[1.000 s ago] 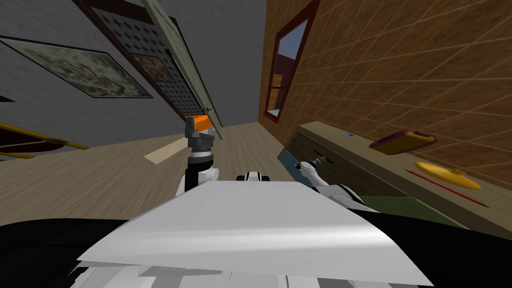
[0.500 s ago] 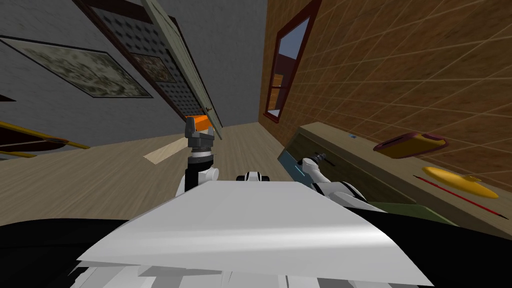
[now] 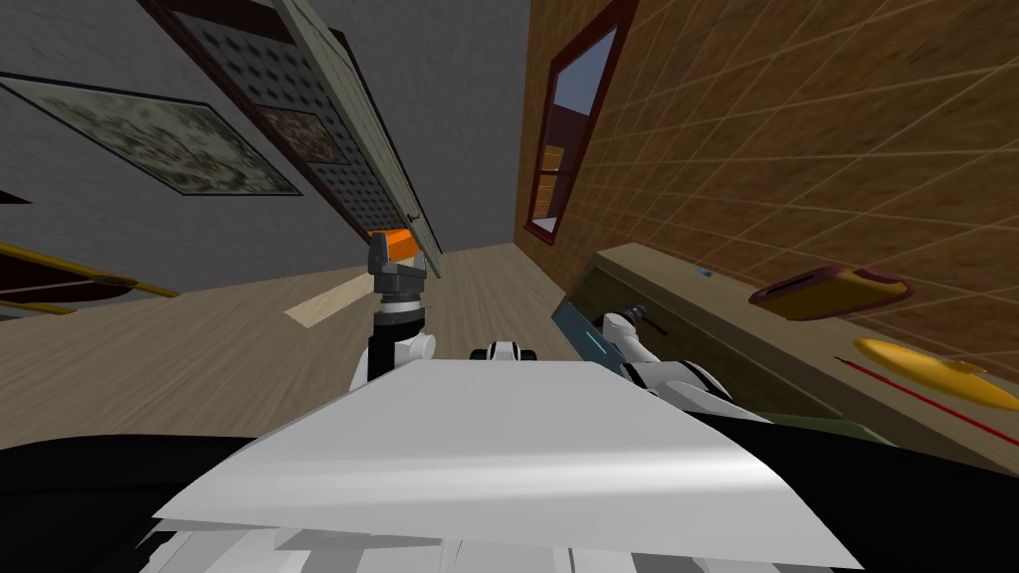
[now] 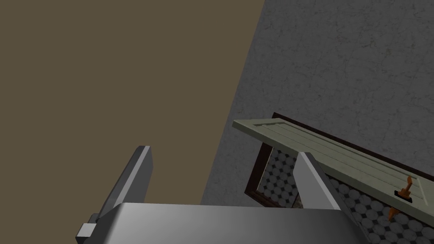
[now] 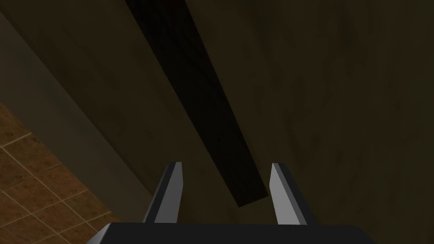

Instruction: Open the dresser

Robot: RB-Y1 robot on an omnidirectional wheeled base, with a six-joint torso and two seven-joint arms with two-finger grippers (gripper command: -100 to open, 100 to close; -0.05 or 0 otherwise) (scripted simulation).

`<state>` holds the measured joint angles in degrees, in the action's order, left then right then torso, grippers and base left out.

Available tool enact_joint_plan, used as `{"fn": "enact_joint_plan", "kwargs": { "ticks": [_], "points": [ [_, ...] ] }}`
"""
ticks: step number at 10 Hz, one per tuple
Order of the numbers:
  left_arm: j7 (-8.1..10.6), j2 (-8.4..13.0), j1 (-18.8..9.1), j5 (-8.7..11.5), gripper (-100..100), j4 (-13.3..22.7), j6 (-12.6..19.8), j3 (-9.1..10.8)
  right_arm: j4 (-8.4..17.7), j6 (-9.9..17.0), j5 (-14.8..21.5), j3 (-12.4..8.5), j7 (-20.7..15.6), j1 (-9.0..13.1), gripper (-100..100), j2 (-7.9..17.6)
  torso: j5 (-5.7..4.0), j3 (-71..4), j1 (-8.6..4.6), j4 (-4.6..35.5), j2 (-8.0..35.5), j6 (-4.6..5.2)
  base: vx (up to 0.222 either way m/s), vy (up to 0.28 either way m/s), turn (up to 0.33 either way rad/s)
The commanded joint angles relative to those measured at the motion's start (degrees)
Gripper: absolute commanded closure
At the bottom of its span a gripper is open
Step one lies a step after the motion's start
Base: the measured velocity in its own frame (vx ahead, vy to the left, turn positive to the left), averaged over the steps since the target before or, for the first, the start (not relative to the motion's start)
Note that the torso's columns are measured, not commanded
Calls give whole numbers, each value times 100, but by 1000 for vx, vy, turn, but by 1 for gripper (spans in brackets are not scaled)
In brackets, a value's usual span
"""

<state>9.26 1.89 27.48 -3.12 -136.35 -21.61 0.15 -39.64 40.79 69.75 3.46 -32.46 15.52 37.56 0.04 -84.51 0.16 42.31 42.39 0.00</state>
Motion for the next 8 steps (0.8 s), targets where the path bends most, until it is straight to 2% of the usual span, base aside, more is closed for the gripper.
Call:
{"fn": "enact_joint_plan", "kwargs": {
  "ticks": [1, 4, 5, 7, 8],
  "points": [
    [0, -1, -1, 0, 0, 0, 0, -1, -5, -19, -22, -9, -46, 35, 100, 13, 17, 16, 41, 12, 27, 9, -81, 156, -18],
    [0, -2, -1, 0, 0, 0, 0, -2, -13, -48, -56, -22, -114, 87, 100, 33, 27, 14, 30, 20, 25, 10, -82, 203, -16],
    [0, -2, -1, 0, 0, 0, 0, -2, -13, -55, -54, -7, -103, 37, 100, -4, 34, 7, 15, 24, 17, 10, -33, 91, -3],
    [0, -1, -3, 0, 0, 0, 0, -2, -53, 71, -303, -402, -103, -440, 100, 98, 9, 2, -25, 17, 3, -27, -111, 40, 420],
    [0, -1, -3, 0, 0, 1, 1, -2, -21, 71, -303, -402, -103, -438, 100, 98, -4, 4, -30, 6, 6, -7, -118, 20, 308]
  ]
}}
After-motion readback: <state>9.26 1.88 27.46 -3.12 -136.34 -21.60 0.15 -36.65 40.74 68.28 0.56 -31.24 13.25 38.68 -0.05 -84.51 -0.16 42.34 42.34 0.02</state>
